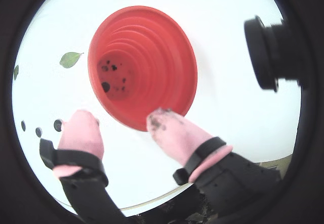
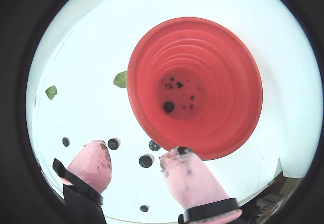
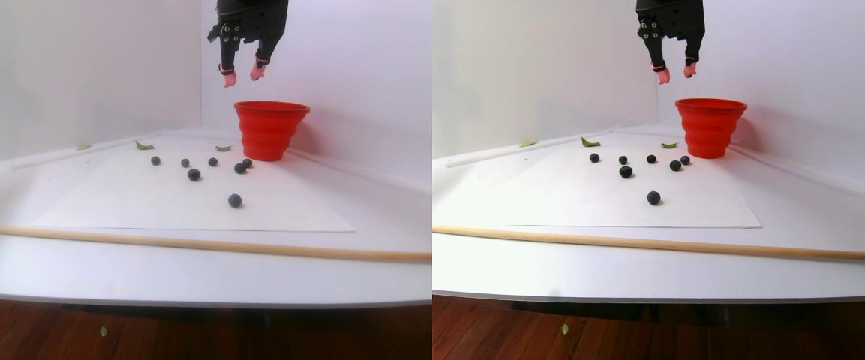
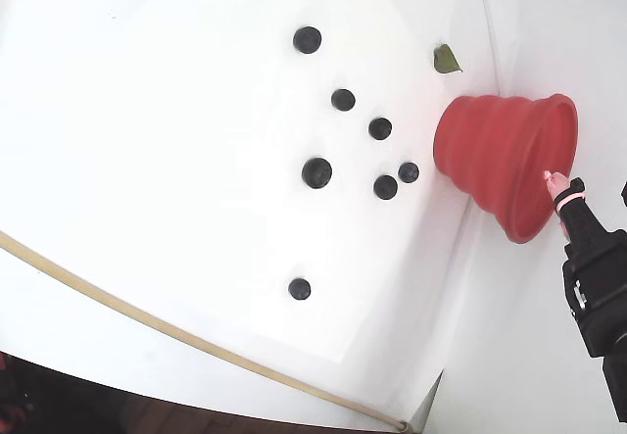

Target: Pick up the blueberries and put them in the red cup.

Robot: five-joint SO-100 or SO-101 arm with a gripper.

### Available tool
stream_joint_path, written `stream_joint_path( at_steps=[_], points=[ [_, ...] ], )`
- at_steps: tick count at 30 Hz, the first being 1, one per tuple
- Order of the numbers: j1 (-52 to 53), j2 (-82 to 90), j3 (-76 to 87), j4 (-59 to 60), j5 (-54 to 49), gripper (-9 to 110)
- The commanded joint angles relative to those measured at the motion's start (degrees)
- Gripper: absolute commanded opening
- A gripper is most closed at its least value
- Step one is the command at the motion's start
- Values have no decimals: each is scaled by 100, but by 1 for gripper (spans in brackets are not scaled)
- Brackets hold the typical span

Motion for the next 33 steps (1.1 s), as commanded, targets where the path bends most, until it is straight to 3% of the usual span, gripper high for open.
stream_joint_path(
  at_steps=[1, 12, 33],
  points=[
    [-18, 721, -123, 123, 62, 19],
    [-167, 650, 62, 624, 237, 19],
    [-475, 457, 958, 475, 387, 19]
  ],
)
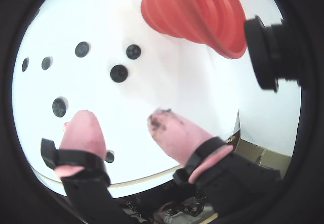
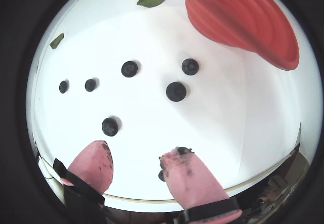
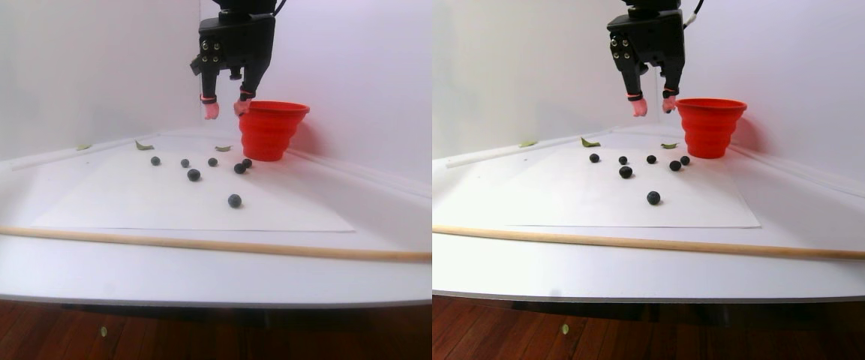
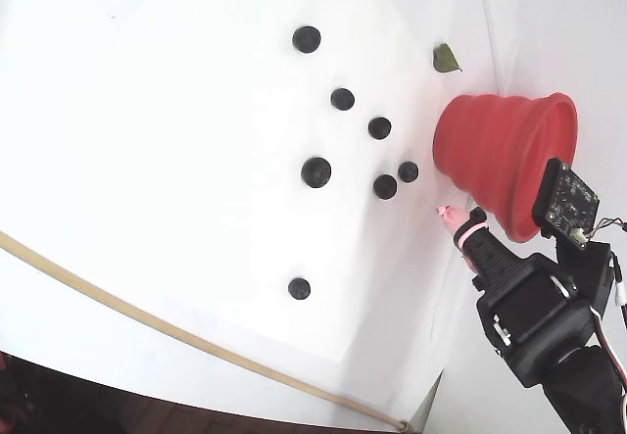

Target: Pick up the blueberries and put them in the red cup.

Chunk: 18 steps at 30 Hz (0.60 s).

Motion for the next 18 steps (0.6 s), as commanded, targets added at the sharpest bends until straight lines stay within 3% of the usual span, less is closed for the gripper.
stream_joint_path(
  at_steps=[1, 18],
  points=[
    [-97, 448, 26, -185, 18, 19],
    [-387, 9, 290, -571, -97, 20]
  ],
)
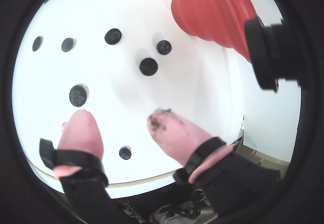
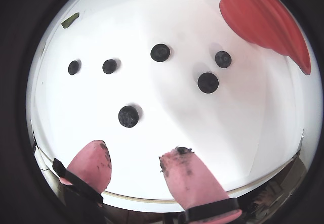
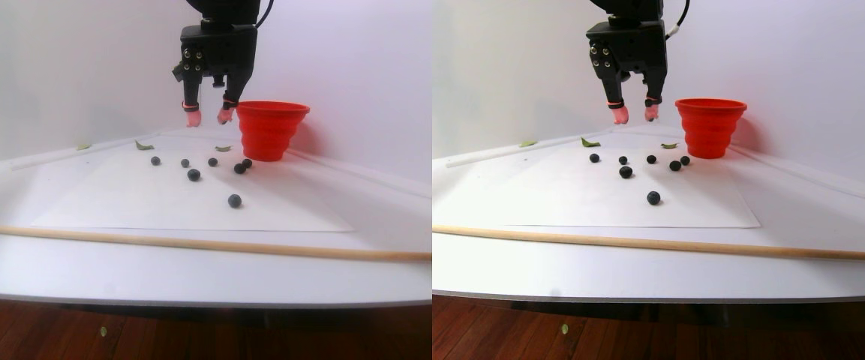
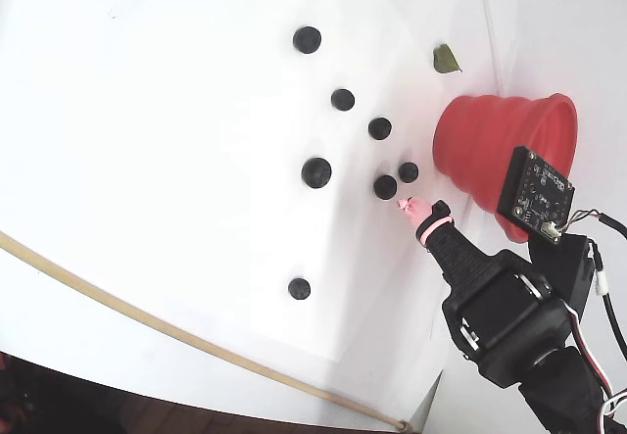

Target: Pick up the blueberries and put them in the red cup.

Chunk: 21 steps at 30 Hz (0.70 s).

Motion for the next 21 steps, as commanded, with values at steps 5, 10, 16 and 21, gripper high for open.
stream_joint_path(
  at_steps=[5, 10, 16, 21],
  points=[
    [-79, -176, -105, -229, -53, 21],
    [-132, -422, -105, -387, -97, 22],
    [-193, -712, -132, -589, -141, 23],
    [-220, -914, -185, -729, -158, 23]
  ],
)
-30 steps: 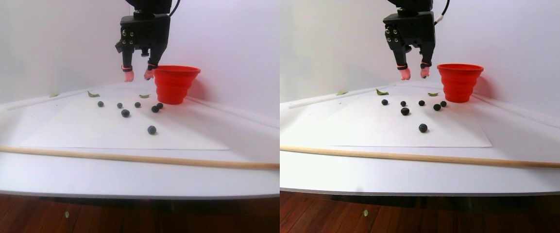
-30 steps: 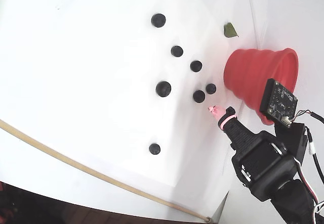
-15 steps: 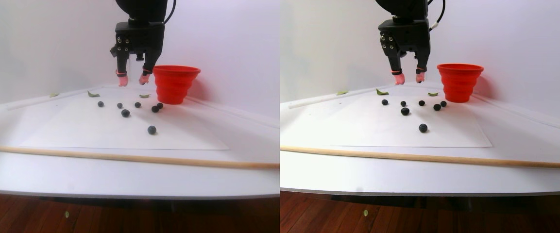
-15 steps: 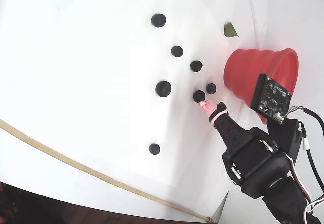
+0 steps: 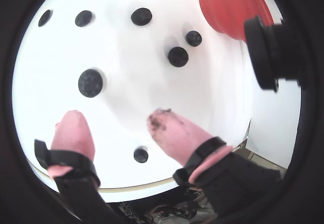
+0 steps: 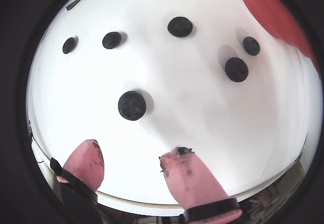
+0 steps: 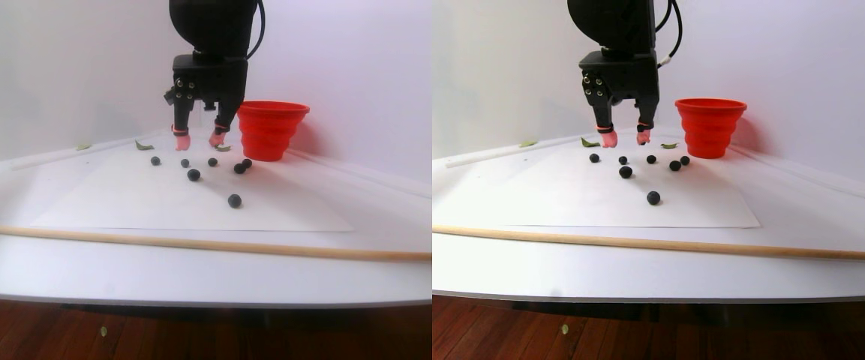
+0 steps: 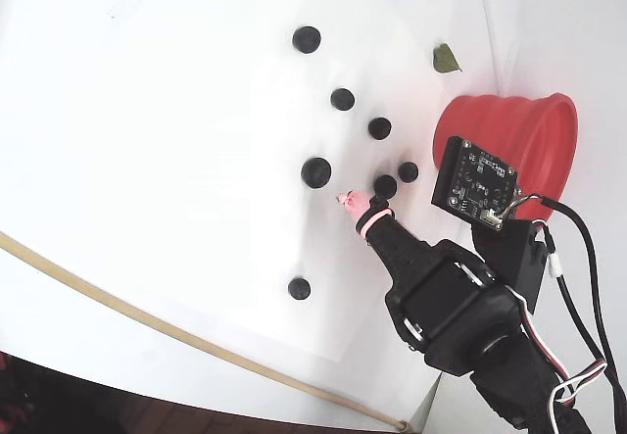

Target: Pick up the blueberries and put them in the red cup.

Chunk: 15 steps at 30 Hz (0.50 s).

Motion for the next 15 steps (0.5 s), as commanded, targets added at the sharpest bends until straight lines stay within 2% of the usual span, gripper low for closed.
stream_joint_path(
  at_steps=[1, 15],
  points=[
    [9, 26, -202, -158, -26, 23],
    [-62, -571, -536, -571, -44, 24]
  ],
)
